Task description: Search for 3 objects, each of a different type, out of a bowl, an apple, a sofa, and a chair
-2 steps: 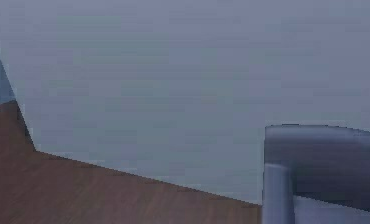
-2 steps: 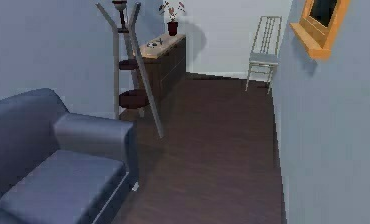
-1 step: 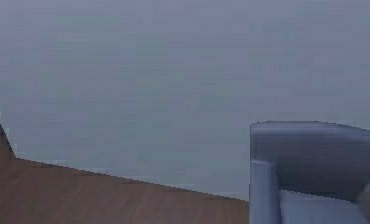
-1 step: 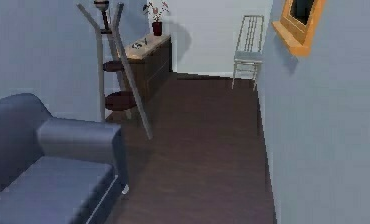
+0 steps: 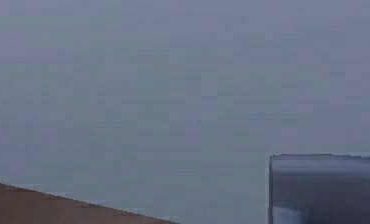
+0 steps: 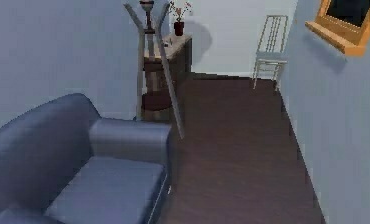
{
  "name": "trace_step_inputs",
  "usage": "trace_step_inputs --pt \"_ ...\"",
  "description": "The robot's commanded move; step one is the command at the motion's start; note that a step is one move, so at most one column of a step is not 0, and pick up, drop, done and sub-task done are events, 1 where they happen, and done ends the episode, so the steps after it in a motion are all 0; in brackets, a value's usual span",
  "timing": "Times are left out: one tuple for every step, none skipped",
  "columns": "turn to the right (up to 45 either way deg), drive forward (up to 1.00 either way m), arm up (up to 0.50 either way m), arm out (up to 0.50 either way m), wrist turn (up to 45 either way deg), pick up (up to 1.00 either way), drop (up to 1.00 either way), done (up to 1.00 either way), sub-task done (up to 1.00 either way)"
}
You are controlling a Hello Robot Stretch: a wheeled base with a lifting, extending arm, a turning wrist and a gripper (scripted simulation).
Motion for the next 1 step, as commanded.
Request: trace_step_inputs --pt "-45.0 0.0 0.0 0.0 0.0 0.0 0.0 0.0 0.0"
